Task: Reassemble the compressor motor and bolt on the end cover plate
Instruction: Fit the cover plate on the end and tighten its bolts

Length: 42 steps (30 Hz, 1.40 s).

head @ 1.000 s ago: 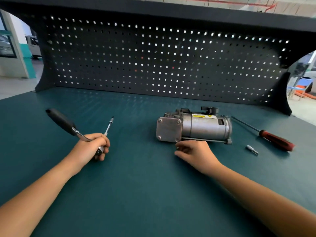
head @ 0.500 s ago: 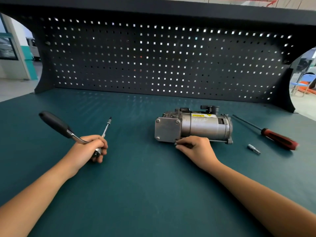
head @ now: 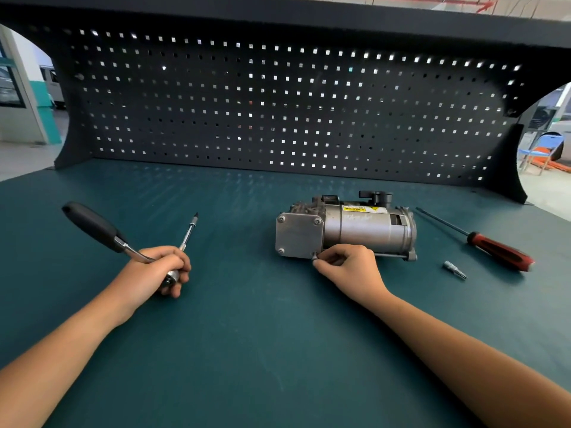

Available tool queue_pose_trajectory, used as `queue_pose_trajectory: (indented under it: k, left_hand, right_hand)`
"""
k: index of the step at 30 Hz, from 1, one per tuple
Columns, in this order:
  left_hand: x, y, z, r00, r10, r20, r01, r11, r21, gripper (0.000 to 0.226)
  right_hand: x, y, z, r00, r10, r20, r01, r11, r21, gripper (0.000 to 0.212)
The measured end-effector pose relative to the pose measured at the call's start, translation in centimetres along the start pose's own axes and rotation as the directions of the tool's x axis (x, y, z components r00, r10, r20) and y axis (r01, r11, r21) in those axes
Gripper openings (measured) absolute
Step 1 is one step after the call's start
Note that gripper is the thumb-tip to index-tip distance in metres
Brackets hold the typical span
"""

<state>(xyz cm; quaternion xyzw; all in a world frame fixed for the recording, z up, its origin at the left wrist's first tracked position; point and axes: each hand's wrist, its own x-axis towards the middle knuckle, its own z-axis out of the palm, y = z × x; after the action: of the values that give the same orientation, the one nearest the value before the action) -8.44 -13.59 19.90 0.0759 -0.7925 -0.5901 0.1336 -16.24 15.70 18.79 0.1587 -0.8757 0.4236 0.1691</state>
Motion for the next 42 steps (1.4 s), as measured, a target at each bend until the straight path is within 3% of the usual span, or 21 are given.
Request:
queue_pose_trajectory:
  k: [7, 11, 18, 24, 29, 42]
  left_hand:
    - [0.2, -0.3, -0.1, 1.0, -0.005, 0.016, 0.005, 1.0, 0.007, 0.029]
    - [0.2, -0.4, -0.2, 1.0, 0.009, 0.011, -0.009, 1.0, 0.0, 0.03]
    - [-1.1, 0.0, 0.0, 0.999, 0.034, 0.024, -0.034, 0.999, -0.023, 0.032]
    - [-6.0, 3.8, 3.7, 0.967, 0.104, 0.232, -0.06, 0.981, -0.187, 0.018]
    - [-8.5, 4.7, 7.7, 0.937, 0.118, 0.328, -0.073, 0.987, -0.145, 0.018]
    - [-7.4, 4.9, 10.8, 0.944, 0.028, 0.328, -0.007, 0.998, -0.064, 0.014]
  right_hand:
    - [0.6, 0.3, 0.2, 0.997, 0.08, 0.012, -0.08, 0.993, 0.09, 0.024]
    - [0.6, 0.4, 0.3, 0.997, 0.081, -0.008, -0.08, 0.991, 0.104, 0.018]
    - [0.4, 0.5, 0.2, 1.0, 0.005, 0.024, -0.005, 1.0, -0.018, 0.016]
    - [0.5, 0.5, 0.1, 0.996, 0.043, 0.08, -0.048, 0.997, 0.06, 0.019]
    - [0.6, 0.7, 0.1, 0.99, 0.049, 0.129, -0.064, 0.991, 0.121, 0.016]
    - [0.9, 1.1, 0.4, 0.99, 0.04, 0.138, -0.063, 0.983, 0.169, 0.014]
